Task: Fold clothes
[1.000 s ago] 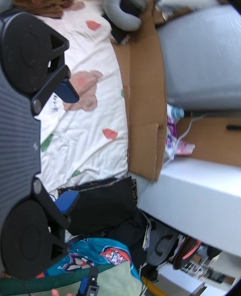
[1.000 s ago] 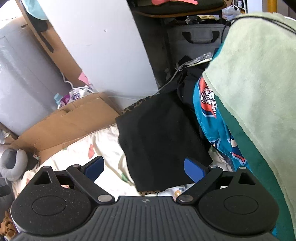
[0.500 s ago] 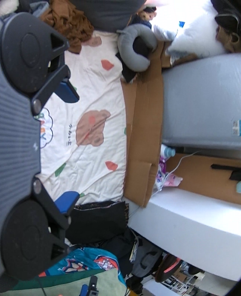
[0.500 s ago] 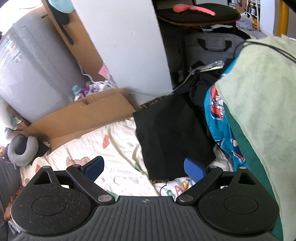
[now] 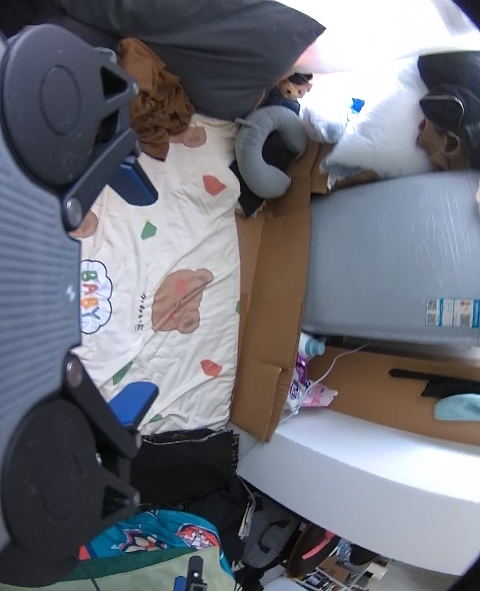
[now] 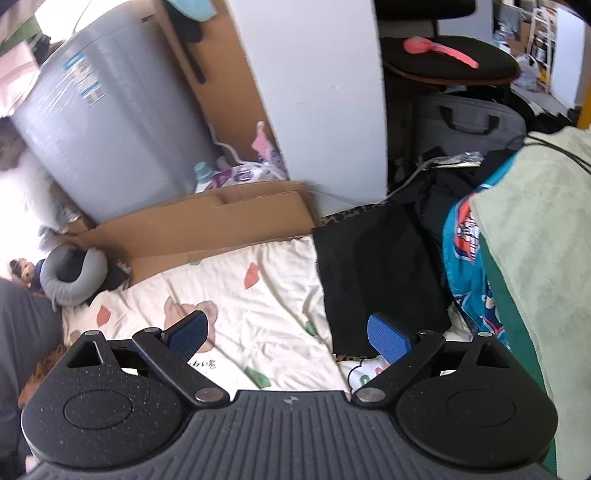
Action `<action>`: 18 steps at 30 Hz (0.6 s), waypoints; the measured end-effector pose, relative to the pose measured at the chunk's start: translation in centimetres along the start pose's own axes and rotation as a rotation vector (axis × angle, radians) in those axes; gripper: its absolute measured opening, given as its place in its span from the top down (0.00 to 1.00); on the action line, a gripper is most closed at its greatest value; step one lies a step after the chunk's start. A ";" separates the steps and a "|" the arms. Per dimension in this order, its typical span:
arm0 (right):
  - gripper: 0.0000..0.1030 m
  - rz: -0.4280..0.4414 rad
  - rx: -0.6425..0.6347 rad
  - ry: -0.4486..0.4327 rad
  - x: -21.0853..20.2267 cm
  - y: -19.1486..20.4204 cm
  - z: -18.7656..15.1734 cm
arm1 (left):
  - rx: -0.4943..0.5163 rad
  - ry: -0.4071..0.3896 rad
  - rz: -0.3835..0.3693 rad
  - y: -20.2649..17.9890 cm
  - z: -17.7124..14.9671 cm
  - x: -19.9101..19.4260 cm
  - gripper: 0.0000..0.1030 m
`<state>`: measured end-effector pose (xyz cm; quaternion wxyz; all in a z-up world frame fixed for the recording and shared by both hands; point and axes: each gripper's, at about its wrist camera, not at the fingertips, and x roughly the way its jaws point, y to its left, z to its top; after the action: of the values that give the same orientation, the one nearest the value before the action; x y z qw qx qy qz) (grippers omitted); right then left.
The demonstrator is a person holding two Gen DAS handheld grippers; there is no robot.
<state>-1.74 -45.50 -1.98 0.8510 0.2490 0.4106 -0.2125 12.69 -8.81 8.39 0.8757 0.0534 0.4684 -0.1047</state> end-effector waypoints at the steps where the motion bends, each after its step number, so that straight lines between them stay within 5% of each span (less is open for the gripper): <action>1: 0.06 0.002 -0.011 0.002 -0.1 0.5 -0.1 | -0.010 0.002 -0.004 0.5 -0.3 -0.3 0.00; 18: 0.06 0.039 -0.148 0.047 -1.2 6.5 -2.3 | -0.098 -0.042 0.087 3.8 -5.8 -2.9 0.00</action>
<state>-0.11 -38.78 -0.66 0.8611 0.1981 0.4403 -0.1590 7.32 -3.59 7.54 0.8906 0.0287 0.4517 -0.0444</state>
